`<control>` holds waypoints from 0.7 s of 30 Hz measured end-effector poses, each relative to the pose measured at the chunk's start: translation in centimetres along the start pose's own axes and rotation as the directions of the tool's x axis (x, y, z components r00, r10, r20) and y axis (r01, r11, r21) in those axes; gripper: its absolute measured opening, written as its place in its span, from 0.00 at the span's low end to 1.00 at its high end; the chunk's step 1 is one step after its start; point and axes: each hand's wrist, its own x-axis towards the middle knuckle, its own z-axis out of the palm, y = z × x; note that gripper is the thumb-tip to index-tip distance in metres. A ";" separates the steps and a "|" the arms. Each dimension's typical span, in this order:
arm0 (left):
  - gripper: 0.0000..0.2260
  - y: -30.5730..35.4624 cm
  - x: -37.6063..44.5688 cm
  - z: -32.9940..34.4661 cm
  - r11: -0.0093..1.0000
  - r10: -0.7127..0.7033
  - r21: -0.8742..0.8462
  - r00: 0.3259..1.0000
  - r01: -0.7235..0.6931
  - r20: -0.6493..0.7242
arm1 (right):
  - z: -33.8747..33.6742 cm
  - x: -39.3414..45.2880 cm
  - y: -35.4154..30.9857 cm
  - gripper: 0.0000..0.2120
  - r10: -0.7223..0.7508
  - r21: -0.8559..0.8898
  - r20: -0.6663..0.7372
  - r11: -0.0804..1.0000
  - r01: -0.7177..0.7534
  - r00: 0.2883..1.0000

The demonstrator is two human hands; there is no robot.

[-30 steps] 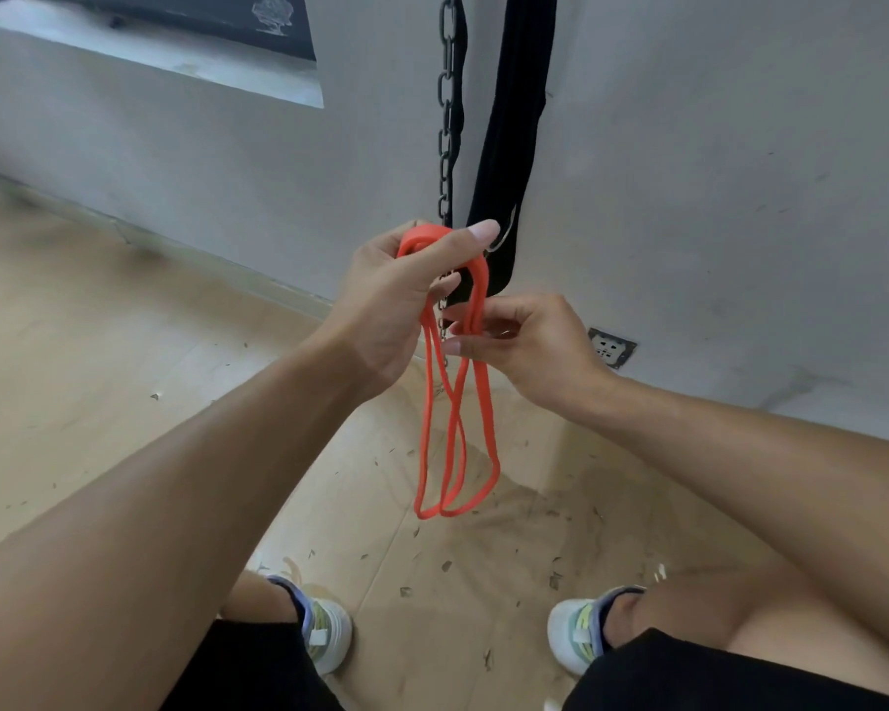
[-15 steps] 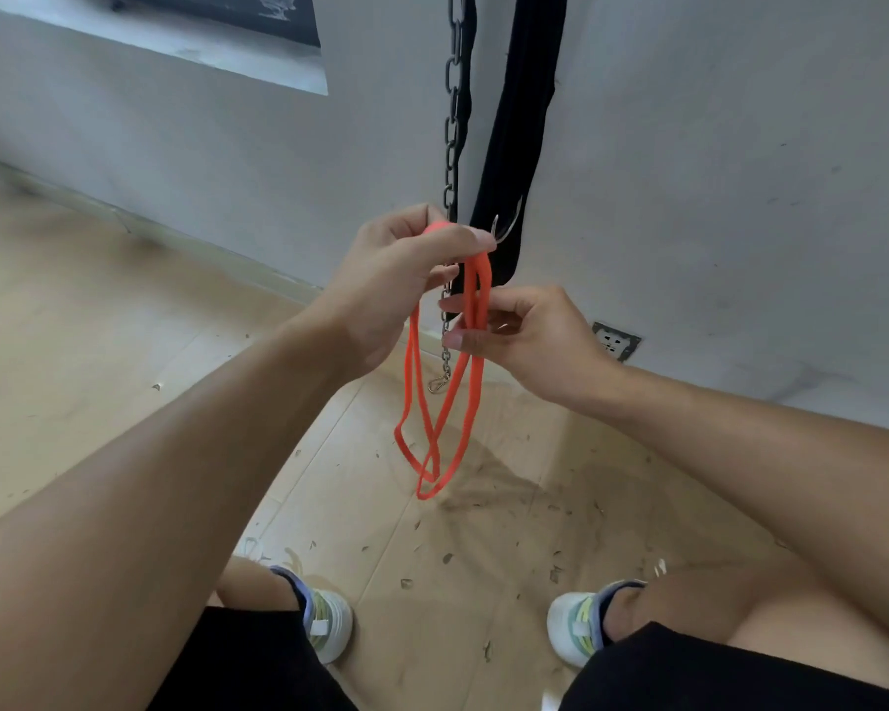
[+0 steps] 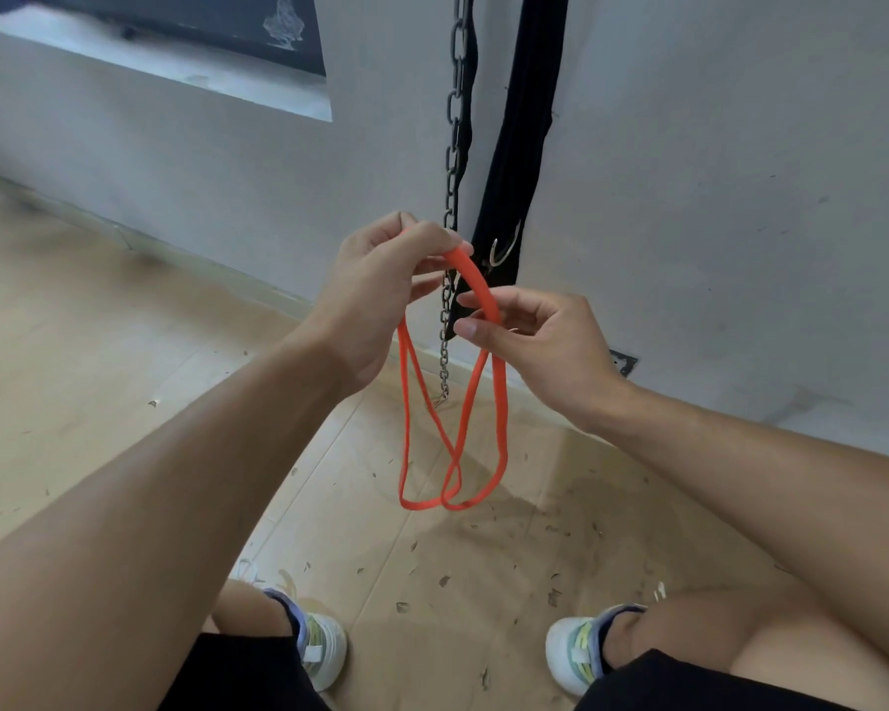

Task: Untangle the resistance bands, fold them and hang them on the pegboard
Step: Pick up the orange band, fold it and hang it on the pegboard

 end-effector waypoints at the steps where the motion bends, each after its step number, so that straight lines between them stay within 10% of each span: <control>1: 0.08 0.0 0.1 -0.1 1.000 -0.003 0.006 1.000 0.004 -0.020 | 0.0 -0.1 -0.1 0.09 0.005 0.013 0.000 1.000 -0.005 1.000; 21: 0.13 0.8 0.1 -1.2 0.969 -0.081 0.234 0.997 0.077 0.006 | -0.1 -0.4 -0.6 0.07 0.055 0.067 -0.014 0.996 -0.054 0.998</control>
